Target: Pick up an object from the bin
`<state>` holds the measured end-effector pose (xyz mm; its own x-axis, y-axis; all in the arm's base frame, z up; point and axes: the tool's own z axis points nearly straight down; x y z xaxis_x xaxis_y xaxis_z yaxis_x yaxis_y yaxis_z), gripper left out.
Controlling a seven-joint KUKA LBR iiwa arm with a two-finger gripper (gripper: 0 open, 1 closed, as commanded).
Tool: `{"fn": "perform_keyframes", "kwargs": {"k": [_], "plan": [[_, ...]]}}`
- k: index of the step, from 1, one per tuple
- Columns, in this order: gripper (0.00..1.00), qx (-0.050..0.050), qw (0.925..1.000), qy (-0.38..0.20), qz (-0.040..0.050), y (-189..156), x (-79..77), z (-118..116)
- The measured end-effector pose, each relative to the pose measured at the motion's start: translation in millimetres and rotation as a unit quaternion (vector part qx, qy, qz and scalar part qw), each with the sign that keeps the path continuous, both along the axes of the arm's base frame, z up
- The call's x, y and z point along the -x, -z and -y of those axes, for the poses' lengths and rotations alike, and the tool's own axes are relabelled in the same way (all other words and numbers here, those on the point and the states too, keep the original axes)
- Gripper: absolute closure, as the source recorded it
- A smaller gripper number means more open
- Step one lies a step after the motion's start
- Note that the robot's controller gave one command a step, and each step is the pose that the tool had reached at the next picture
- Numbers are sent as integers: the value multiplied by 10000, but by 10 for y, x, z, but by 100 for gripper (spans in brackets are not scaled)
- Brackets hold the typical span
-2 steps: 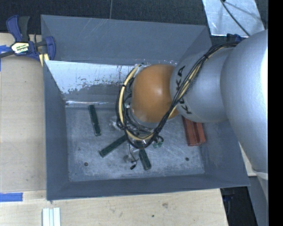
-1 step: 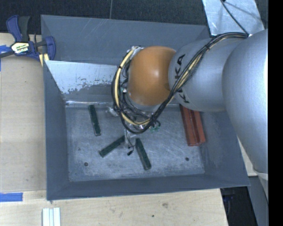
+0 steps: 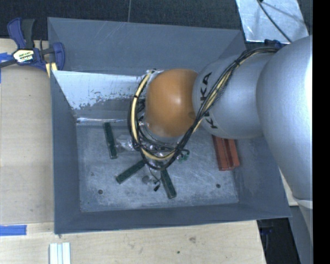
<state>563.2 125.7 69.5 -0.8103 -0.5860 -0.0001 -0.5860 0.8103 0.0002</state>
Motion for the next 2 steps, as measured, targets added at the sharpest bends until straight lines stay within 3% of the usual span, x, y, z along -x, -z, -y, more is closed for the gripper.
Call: {"fn": "perform_keyframes", "kwargs": {"k": [1,2], "plan": [[100,-11,10000,19,16,-18,-13,-5],[100,-10,9991,418,46,-1607,21,138]]}}
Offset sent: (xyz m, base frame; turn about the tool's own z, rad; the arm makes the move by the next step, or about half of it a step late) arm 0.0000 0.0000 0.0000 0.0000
